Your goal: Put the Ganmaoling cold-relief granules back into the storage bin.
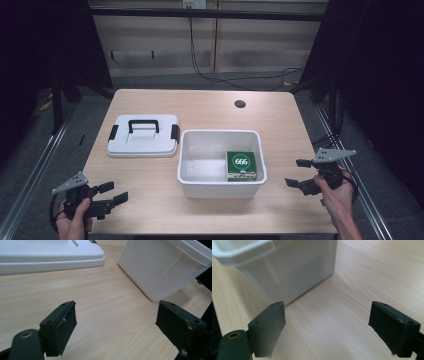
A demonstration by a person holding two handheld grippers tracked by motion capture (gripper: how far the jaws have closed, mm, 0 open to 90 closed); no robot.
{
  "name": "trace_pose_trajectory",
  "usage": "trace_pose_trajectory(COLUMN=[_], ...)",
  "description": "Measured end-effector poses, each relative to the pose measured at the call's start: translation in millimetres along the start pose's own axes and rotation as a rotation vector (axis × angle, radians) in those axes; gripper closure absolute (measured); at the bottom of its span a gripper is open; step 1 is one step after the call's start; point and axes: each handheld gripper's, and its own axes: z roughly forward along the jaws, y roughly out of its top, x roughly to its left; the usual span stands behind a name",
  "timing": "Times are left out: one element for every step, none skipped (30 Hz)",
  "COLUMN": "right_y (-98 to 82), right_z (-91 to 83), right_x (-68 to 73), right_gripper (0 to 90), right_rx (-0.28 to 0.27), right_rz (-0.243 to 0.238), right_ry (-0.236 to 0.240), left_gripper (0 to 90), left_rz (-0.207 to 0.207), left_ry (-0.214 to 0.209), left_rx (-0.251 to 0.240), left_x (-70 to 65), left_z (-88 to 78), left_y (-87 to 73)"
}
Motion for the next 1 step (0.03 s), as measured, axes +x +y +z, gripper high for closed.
trace_pose_trajectory(right_y=[-3.1], right_z=[1.4], right_x=[-1.1], right_gripper=[13.1], right_rx=[0.011], right_rz=[0.004], right_ry=[-0.010], left_gripper=[16.3], left_rz=[0.001], left_ry=[-0.001], left_rx=[0.002], left_x=[0.1], left_z=[0.4], left_y=[0.0])
